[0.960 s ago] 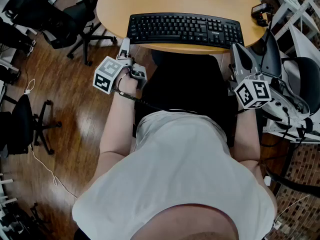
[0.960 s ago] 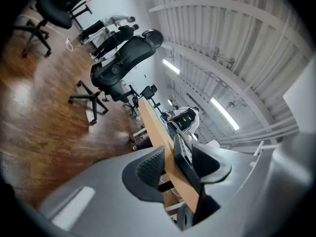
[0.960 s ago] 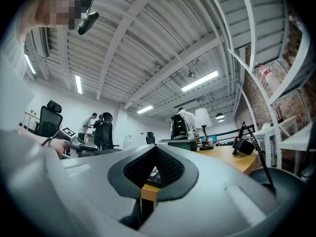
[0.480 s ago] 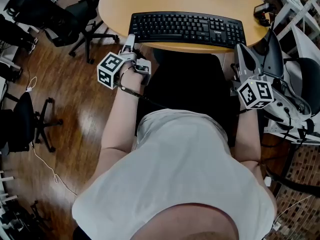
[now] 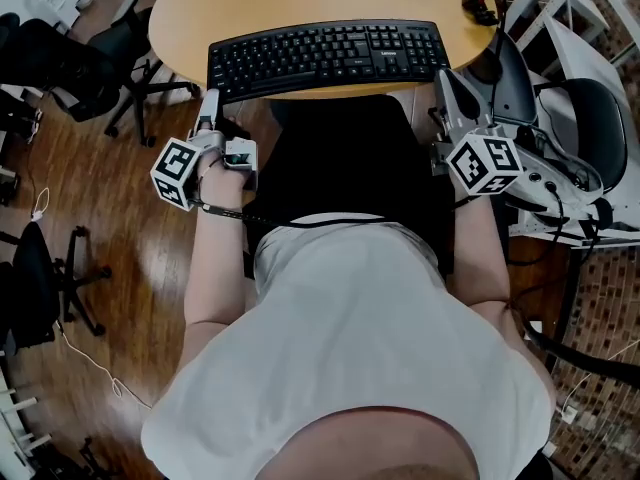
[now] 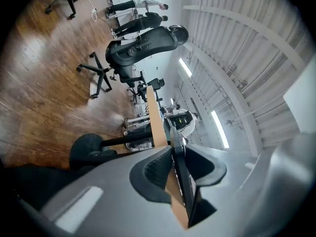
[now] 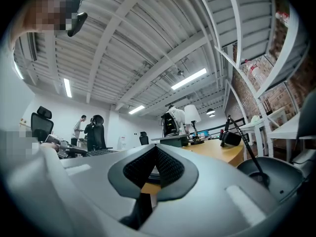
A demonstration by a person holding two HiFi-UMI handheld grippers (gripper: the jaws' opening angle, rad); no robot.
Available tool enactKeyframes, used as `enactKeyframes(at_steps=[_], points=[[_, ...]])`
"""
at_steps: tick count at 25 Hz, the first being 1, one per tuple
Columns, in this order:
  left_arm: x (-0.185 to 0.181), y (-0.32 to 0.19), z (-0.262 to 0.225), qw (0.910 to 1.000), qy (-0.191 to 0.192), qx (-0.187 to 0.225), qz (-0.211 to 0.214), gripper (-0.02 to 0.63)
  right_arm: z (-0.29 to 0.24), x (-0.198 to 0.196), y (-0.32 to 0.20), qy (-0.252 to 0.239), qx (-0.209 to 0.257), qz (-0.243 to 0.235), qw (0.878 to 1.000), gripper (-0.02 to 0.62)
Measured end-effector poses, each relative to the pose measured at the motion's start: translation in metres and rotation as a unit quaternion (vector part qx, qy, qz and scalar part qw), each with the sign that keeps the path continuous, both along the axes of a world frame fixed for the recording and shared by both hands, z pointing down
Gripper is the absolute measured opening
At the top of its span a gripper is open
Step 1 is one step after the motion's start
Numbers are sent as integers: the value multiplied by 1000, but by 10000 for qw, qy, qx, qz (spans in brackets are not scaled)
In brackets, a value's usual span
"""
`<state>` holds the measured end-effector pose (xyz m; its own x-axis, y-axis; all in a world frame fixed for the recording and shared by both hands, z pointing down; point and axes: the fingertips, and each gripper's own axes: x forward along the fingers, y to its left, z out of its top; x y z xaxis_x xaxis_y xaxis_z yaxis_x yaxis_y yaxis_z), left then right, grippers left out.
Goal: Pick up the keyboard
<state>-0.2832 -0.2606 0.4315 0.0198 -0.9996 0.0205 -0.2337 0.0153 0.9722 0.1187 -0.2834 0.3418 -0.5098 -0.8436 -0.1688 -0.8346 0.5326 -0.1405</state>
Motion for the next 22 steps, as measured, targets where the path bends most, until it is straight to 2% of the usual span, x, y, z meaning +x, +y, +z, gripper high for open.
enactKeyframes(at_steps=[2,5,8,13,16,19,22], points=[[1,-2,0,10000,-7,0,-13,312,7,13,-9,-59,-176,256,9995,2],[3,-4,-1,10000,-6,-17,-11,311,21,40,-21,-397,-533,712,9952,12],[3,-4,-2,10000,-8,-14,-10,311,29,56,-26,-750,-747,905,9903,18],[3,-4,-3,10000,-16,-7,-11,311,32,62,-29,-770,-804,955,9892,31],[3,-4,-2,10000,-8,-6,-14,313,33,59,-30,-901,-866,881,9882,69],[3,-4,-2,10000,-10,1,-8,313,37,61,-34,-1372,-1121,809,9808,141],[3,-3,-3,10000,-16,-2,-8,313,48,65,-39,-2080,-1541,746,9630,176]])
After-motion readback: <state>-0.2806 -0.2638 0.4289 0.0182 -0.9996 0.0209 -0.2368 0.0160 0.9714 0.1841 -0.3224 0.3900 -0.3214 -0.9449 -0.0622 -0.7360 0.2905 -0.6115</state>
